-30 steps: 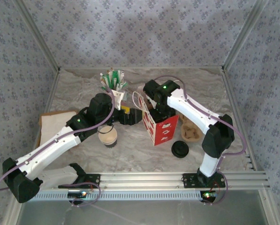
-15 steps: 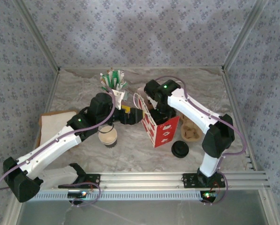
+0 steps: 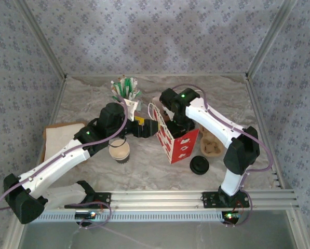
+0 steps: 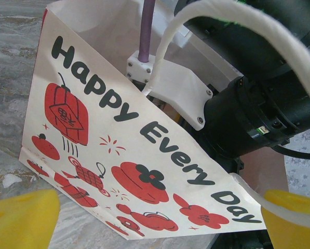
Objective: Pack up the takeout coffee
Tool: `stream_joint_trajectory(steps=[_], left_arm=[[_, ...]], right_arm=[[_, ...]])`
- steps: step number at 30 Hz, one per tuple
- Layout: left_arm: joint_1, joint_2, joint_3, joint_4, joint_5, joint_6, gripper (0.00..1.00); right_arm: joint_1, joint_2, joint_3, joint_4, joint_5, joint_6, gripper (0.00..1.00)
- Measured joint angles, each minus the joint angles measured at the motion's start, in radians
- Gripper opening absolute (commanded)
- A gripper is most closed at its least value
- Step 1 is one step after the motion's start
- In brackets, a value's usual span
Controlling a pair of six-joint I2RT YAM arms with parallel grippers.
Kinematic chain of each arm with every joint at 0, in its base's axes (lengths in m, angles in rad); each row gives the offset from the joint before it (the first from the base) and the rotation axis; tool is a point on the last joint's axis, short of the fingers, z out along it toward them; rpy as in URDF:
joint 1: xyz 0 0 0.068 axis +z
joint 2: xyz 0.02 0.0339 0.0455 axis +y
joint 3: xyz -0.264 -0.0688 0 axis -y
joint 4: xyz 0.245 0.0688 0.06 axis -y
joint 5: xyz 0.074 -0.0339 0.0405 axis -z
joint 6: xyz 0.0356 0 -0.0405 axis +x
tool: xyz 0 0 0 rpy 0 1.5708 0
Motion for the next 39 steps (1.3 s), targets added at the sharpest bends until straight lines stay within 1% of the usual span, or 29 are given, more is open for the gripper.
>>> stream_joint_trajectory(steps=[32,39], left_arm=[[0.0,0.004,0.0,0.0,0.0,0.0,1.0],[0.0,0.005,0.0,0.0,0.0,0.0,0.99]], right_arm=[[0.0,0.0,0.003,0.002,-0.018,0.0,0.68],[-0.006,0.0,-0.023,0.024,-0.027,0.0,0.67]])
